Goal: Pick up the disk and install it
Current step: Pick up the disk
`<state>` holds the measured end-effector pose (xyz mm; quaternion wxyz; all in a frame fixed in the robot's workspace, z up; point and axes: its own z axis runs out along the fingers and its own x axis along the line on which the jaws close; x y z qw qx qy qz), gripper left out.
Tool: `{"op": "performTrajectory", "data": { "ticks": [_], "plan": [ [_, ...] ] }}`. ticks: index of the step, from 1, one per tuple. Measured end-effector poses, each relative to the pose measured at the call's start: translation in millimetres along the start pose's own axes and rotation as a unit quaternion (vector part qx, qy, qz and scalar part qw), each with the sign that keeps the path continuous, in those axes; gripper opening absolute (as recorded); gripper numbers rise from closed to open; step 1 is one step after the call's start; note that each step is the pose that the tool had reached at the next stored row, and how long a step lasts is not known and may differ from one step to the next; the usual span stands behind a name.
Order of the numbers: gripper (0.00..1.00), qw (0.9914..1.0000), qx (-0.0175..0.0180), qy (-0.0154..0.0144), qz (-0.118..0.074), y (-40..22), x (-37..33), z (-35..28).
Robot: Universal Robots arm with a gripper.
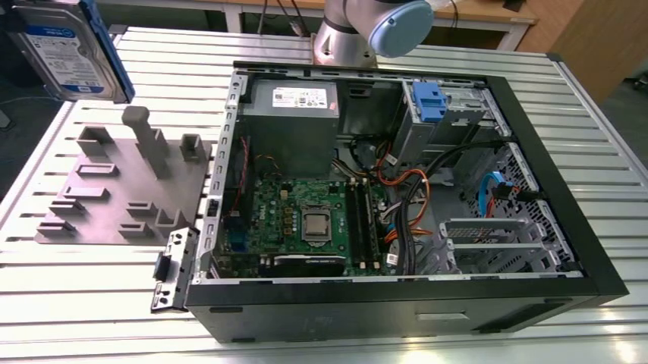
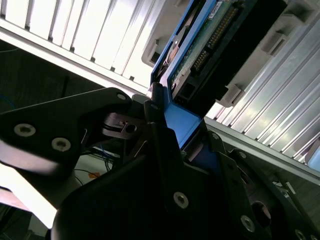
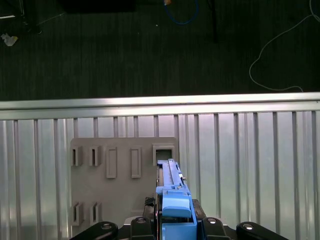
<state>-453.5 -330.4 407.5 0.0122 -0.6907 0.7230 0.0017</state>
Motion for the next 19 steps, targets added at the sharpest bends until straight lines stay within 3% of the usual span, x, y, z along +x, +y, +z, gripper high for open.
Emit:
{"op": "performTrajectory", "data": {
  "ticks": [13, 19],
  "plan": [
    [0.37, 1.00000, 0.0001, 0.0000, 0.000, -0.1, -0.2, -8.3],
    [0.37, 1.00000, 0.0001, 0.0000, 0.000, -0.3, -0.4, -20.4]
  ]
}}
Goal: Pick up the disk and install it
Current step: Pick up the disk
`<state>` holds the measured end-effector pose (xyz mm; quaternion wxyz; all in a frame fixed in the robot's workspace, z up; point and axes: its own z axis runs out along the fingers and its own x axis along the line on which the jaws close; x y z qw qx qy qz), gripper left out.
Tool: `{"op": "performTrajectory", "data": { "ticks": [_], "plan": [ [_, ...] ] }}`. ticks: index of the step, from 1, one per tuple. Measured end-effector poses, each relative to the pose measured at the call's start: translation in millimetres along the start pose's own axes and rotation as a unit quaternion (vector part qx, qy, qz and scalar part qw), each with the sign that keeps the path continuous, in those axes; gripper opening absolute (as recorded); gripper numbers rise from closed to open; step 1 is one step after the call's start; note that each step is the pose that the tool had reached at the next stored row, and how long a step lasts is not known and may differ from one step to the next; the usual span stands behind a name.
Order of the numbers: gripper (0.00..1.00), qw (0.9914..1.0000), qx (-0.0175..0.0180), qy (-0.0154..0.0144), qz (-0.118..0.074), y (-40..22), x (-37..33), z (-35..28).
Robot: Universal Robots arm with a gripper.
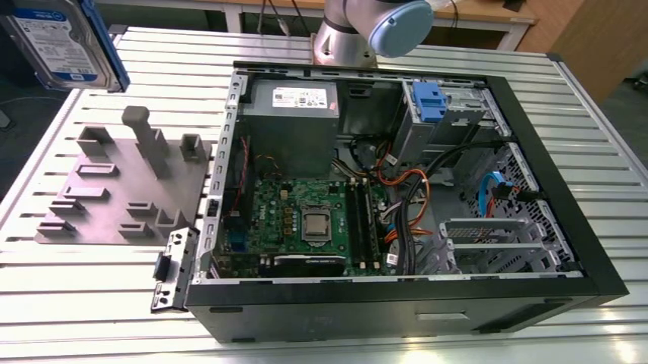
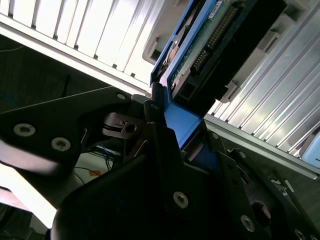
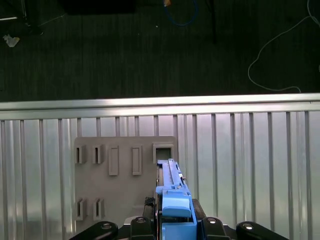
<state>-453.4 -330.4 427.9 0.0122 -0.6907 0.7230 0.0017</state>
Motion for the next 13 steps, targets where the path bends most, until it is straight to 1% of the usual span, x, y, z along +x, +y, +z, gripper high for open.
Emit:
{"op": "performTrajectory", "data": {
  "ticks": [5, 6, 13],
  "plan": [
    [0.37, 1.00000, -0.0001, 0.0000, 0.000, -0.2, -0.4, -18.2],
    [0.37, 1.00000, 0.0000, 0.0000, 0.000, -0.3, -0.4, -21.0],
    [0.37, 1.00000, 0.0000, 0.0000, 0.000, -0.5, -0.7, -35.6]
  ]
}}
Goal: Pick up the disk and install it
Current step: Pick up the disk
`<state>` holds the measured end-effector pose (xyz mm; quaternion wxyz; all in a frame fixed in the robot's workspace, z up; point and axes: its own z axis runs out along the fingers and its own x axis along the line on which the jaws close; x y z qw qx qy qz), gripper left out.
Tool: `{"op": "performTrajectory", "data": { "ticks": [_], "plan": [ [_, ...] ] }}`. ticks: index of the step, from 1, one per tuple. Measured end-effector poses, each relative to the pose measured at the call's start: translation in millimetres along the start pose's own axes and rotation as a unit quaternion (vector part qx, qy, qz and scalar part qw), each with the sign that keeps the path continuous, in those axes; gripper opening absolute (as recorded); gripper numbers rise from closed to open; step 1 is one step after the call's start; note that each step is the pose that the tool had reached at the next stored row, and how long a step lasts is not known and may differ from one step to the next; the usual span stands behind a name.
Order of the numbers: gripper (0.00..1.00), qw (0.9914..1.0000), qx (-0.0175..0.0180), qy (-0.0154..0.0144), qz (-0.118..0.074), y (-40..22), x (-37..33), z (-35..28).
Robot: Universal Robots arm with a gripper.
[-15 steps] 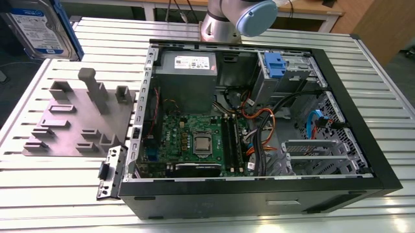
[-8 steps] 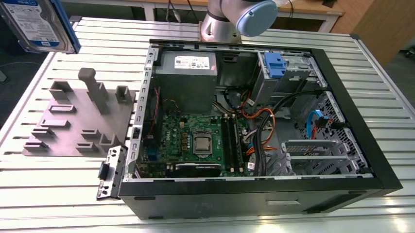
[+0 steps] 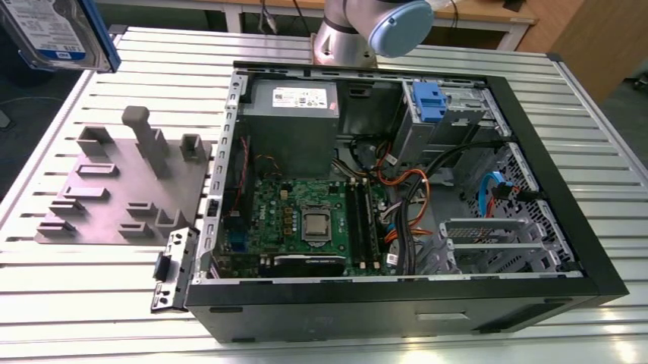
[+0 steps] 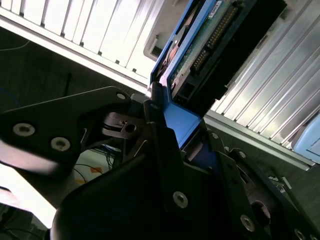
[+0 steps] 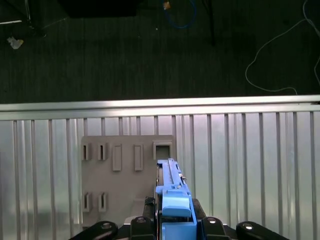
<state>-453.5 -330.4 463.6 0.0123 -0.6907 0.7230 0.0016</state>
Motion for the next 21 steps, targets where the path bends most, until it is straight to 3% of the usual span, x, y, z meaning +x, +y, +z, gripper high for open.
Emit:
{"op": "performTrajectory", "data": {
  "ticks": [4, 21],
  "plan": [
    [0.37, 1.00000, -0.0001, 0.0000, 0.000, -0.1, -0.2, -7.2],
    [0.37, 1.00000, -0.0002, 0.0001, 0.000, -1.1, 2.3, -7.4]
  ]
}}
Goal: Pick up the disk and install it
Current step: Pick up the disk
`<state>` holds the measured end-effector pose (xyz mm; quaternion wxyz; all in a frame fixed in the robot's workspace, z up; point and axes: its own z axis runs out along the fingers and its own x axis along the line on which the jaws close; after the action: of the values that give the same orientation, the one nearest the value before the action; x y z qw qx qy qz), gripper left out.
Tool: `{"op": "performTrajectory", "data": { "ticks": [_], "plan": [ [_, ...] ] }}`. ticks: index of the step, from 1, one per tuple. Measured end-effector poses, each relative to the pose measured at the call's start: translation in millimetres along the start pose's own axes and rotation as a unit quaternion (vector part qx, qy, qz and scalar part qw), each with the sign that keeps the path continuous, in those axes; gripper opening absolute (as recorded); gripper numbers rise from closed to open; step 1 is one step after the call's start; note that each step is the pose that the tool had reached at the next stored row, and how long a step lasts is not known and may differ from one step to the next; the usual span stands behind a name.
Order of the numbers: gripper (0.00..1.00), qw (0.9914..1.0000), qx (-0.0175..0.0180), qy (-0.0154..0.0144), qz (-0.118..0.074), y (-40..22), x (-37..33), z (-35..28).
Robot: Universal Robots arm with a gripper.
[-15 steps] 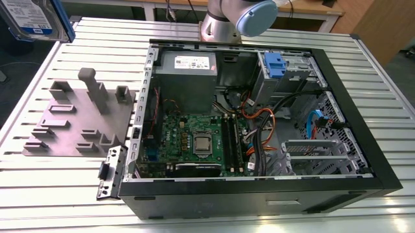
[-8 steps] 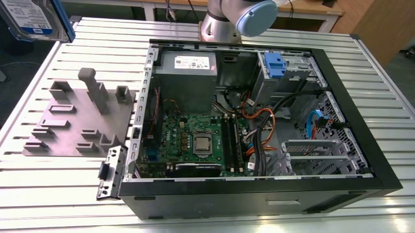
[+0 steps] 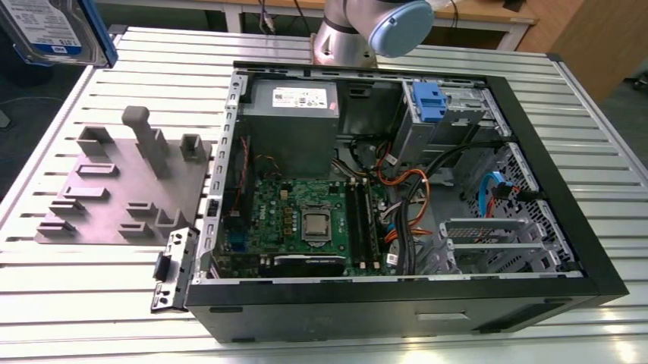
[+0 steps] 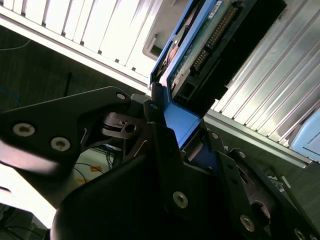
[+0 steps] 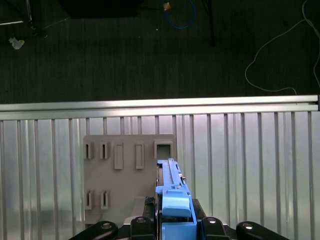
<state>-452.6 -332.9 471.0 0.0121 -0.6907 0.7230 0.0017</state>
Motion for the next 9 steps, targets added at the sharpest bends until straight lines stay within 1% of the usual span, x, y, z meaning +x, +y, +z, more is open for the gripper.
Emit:
{"op": "performTrajectory", "data": {
  "ticks": [5, 7, 9],
  "plan": [
    [0.37, 1.00000, 0.0001, 0.0000, 0.000, -0.4, 8.3, -0.1],
    [0.37, 1.00000, 0.0001, 0.0000, 0.000, -0.5, 9.6, -0.7],
    [0.37, 1.00000, 0.0000, 0.0001, 0.000, -0.5, 9.7, -3.6]
  ]
}}
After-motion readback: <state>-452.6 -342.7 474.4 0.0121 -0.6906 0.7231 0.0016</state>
